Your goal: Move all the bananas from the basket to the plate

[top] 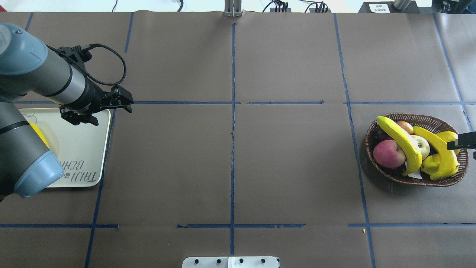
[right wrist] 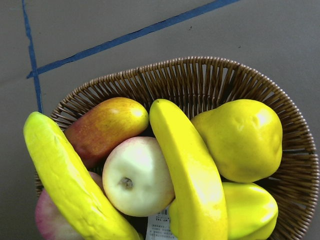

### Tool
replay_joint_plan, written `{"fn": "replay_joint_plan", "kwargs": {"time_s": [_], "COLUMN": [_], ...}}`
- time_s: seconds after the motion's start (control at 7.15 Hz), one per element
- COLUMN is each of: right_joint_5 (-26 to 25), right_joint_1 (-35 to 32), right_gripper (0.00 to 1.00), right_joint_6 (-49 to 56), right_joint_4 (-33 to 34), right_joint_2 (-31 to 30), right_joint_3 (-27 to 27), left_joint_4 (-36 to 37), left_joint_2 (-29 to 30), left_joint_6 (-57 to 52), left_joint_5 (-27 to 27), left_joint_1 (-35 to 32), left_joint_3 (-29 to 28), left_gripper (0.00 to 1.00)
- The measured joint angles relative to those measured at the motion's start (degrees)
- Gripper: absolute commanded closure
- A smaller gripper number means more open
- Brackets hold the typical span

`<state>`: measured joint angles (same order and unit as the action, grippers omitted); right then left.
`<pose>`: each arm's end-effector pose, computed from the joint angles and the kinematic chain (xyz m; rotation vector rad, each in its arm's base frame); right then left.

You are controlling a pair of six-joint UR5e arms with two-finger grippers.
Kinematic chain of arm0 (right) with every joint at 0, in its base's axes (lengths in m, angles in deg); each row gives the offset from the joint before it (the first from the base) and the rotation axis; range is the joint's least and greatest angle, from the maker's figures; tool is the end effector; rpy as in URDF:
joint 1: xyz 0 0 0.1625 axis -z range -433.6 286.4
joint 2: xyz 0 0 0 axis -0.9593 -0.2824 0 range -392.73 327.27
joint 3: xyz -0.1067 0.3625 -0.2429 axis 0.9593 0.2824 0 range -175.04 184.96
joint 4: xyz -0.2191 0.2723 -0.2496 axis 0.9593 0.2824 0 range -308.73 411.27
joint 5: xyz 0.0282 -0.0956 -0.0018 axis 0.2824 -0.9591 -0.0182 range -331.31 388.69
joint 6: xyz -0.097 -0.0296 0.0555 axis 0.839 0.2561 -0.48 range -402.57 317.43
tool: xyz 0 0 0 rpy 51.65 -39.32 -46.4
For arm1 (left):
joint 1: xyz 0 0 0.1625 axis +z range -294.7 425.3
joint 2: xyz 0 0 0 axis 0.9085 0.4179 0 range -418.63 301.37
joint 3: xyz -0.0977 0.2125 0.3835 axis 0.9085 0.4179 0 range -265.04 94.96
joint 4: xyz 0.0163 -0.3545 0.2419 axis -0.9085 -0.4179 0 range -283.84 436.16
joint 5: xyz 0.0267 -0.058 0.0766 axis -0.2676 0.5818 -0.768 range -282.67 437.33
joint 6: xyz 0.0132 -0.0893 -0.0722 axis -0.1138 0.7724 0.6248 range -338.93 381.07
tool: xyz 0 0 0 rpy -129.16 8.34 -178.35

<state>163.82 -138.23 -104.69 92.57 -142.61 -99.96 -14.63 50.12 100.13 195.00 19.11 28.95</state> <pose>-0.1175 -0.3675 0.6103 0.0048 -1.0397 0.2825 0.3490 -0.4787 0.3164 -0.0478 0.8782 -0.3921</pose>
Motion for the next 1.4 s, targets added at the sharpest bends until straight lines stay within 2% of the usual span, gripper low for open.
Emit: {"fn": "replay_joint_plan", "kwargs": {"time_s": [0.42,0.84,0.98,1.12,1.26,1.4], "right_joint_5": [0.19,-0.10,-0.14,-0.12,-0.10,-0.13], "right_joint_1": [0.25,2.39,2.99,3.39,3.60,3.71], "right_gripper": [0.00,0.01,0.15,0.34,0.55,0.84], "right_joint_6": [-2.09,-2.22,-2.22,-2.22,-2.22,-2.22], "right_joint_4": [-2.32,-2.29,-2.26,-2.24,-2.21,-2.20], "right_joint_2": [0.59,1.90,2.20,2.33,2.36,2.38], "right_joint_3": [3.81,5.09,5.26,5.46,5.93,6.47], "left_joint_4": [0.00,0.00,0.00,0.00,0.00,0.00], "left_joint_2": [0.36,0.33,0.33,0.34,0.36,0.37], "left_joint_6": [0.04,0.04,0.04,0.04,0.04,0.04], "left_joint_5": [-0.31,-0.42,-0.42,-0.43,-0.43,-0.43], "left_joint_1": [0.05,0.05,0.05,0.05,0.05,0.05], "left_joint_3": [0.09,0.25,0.26,0.26,0.26,0.30], "left_gripper": [0.00,0.00,0.00,0.00,0.00,0.00]}}
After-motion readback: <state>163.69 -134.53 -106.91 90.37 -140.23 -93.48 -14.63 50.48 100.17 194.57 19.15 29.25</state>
